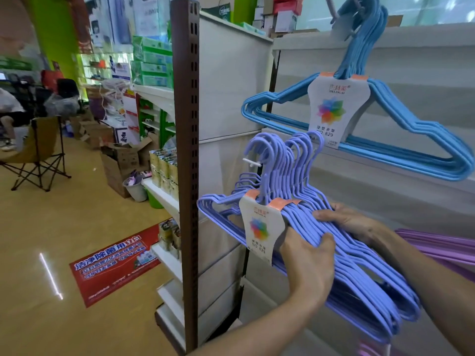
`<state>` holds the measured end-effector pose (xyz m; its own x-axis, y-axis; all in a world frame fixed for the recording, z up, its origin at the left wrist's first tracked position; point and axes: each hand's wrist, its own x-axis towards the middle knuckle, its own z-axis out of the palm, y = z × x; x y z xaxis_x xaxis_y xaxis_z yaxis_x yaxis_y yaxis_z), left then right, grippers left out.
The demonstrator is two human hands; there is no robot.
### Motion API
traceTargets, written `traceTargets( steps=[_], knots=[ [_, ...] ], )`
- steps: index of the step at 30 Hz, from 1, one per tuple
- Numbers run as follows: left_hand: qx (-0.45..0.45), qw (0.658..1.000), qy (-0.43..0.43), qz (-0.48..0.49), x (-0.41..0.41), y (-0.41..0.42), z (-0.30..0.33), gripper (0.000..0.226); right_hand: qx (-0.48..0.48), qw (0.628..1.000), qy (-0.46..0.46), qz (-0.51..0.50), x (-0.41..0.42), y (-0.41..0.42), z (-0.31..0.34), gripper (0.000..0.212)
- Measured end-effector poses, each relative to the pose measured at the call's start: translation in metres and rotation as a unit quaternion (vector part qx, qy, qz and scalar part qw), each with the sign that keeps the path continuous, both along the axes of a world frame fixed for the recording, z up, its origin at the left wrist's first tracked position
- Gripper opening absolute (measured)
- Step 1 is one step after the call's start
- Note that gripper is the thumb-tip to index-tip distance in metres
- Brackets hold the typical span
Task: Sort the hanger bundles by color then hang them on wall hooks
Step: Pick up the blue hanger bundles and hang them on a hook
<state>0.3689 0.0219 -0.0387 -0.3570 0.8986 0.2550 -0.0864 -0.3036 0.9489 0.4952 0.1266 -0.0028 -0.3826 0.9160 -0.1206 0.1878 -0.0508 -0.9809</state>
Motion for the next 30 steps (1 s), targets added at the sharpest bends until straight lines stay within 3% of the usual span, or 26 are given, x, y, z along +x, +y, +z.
traceTargets(
  steps=[4, 9, 11, 17, 21, 26, 30],
  knots=[
    [-0.009, 1.000, 0.011, -0.009, 0.002, 0.011, -0.002, 0.050, 0.006, 1.000, -0.015, 0.004, 0.004, 0.005, 0.004, 0.081],
    [-0.021, 1.000, 0.013, -0.010, 0.011, 0.022, -0.001, 0.048, 0.018, 0.999, -0.041, -0.022, 0.009, 0.010, 0.010, 0.025],
    [-0.027, 0.999, 0.014, -0.010, 0.016, 0.026, -0.001, 0.047, 0.019, 0.998, -0.052, -0.034, 0.014, 0.015, 0.012, 0.012],
    [-0.051, 0.998, 0.016, -0.015, 0.025, 0.036, -0.005, 0.053, 0.013, 0.993, -0.110, -0.038, 0.023, 0.027, 0.008, 0.029],
    [-0.074, 0.997, 0.009, -0.017, 0.027, 0.044, -0.012, 0.052, 0.003, 0.986, -0.157, -0.052, 0.021, 0.034, 0.008, 0.057],
    [-0.098, 0.995, 0.025, -0.001, 0.029, 0.051, -0.022, 0.051, 0.032, 0.971, -0.235, -0.033, 0.015, 0.034, 0.010, 0.058],
    [-0.118, 0.992, 0.031, -0.014, 0.026, 0.052, -0.028, 0.042, 0.050, 0.953, -0.300, -0.012, 0.016, 0.038, 0.008, 0.073]
  ],
)
